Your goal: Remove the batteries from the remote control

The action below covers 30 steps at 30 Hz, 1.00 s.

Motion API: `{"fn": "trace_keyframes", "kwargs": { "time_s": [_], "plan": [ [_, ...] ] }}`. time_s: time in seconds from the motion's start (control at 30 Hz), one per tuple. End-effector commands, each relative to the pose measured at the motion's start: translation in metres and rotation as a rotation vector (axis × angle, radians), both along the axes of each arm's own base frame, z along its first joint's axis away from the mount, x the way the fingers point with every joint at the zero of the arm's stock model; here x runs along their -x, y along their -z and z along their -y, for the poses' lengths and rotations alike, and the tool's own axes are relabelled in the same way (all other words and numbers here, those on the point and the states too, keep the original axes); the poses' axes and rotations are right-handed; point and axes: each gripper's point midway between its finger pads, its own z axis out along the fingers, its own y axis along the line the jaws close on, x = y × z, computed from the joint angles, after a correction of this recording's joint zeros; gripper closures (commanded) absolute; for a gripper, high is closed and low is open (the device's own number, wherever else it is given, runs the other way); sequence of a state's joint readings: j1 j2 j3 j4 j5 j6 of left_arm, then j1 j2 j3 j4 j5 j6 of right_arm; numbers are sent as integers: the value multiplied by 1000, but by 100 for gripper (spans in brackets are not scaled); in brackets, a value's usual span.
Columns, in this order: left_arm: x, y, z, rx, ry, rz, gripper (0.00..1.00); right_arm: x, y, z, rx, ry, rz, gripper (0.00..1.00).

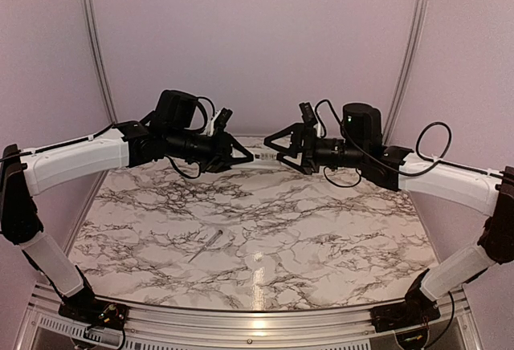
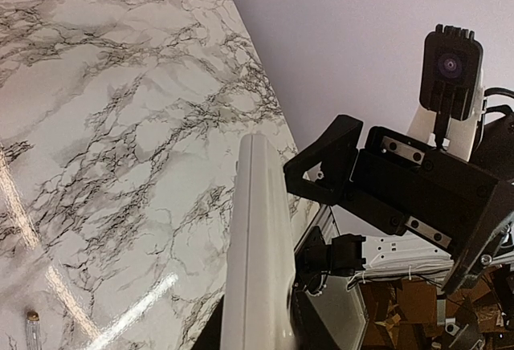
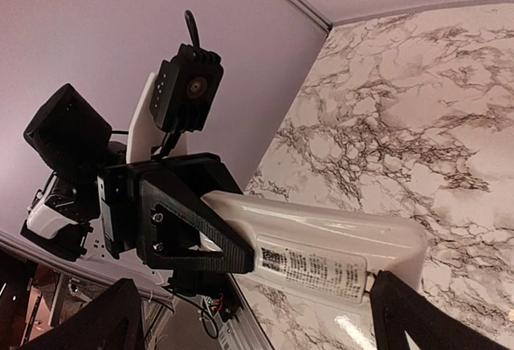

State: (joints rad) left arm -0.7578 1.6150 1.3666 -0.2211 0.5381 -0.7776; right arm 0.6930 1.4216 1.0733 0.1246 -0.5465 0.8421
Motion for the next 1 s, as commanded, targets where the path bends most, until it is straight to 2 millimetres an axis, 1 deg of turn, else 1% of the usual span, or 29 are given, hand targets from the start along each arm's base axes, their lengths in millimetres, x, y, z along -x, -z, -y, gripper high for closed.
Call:
{"fn": "trace_keyframes", "kwargs": {
  "time_s": [0.0,0.43,0.6,0.77,0.97],
  "plan": [
    [58,-118,20,334,279,282,100,21,13,-16,-29,-120,-67,1],
    [61,-122,20,352,295,296,100,26,13,-20,-103,-182,-78,1],
    [61,-123,21,356,301,298,100,30,8,-22,-146,-220,-70,2],
    [62,-124,21,359,306,301,100,30,10,-23,-155,-231,-82,2],
    [63,-126,22,372,317,310,100,32,6,-22,-177,-249,-74,2]
  ]
}}
